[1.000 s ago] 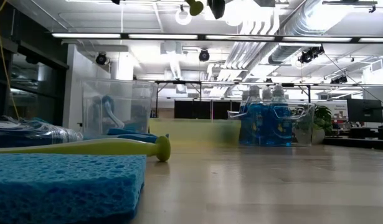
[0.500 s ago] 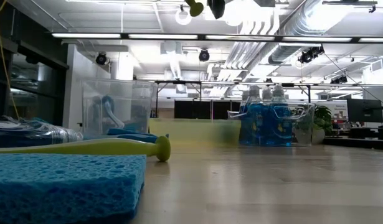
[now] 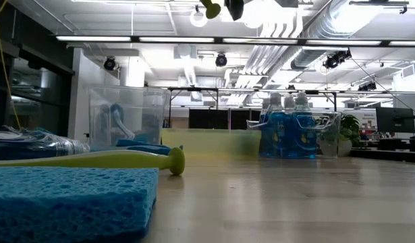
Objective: Pick & Place Kitchen Sink Supplies
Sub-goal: Put the yellow dish brush into the white bin
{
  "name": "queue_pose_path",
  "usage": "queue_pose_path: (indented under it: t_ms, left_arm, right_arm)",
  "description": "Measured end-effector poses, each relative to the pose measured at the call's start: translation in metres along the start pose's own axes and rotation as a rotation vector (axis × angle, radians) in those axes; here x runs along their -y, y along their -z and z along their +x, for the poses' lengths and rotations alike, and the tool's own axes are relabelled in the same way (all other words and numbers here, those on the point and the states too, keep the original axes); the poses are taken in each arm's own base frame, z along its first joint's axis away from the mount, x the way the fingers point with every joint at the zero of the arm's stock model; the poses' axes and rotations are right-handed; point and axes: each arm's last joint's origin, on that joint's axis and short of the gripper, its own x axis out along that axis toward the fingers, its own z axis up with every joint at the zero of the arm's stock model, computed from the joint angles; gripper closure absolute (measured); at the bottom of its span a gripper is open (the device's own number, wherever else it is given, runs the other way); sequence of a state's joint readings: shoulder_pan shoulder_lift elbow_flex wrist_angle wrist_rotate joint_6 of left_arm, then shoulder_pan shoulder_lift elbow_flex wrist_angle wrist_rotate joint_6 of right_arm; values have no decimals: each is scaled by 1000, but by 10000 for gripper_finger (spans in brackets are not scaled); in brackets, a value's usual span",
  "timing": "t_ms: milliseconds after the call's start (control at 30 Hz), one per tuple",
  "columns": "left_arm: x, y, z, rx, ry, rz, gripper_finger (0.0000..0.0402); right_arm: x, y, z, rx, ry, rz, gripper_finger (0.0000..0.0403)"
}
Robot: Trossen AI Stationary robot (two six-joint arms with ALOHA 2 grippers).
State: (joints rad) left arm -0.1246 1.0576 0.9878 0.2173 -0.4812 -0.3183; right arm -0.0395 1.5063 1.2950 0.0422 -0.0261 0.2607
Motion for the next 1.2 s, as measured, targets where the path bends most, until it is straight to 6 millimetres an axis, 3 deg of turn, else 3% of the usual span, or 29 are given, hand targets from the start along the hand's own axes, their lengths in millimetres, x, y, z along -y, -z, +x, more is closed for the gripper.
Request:
queue_pose_path:
  t_ms: [500, 900, 1200]
  left_arm:
    - [0, 0, 0, 1, 1, -11, 364]
    - [0, 0, 0, 3, -11, 6, 359]
    - [-1, 0, 0, 4, -26, 33, 359]
  right_arm:
    - [0, 0, 0, -1, 0, -21, 324]
    - [0, 0, 0, -1, 0, -27, 318]
    - [0, -1, 0, 7, -4, 7, 239]
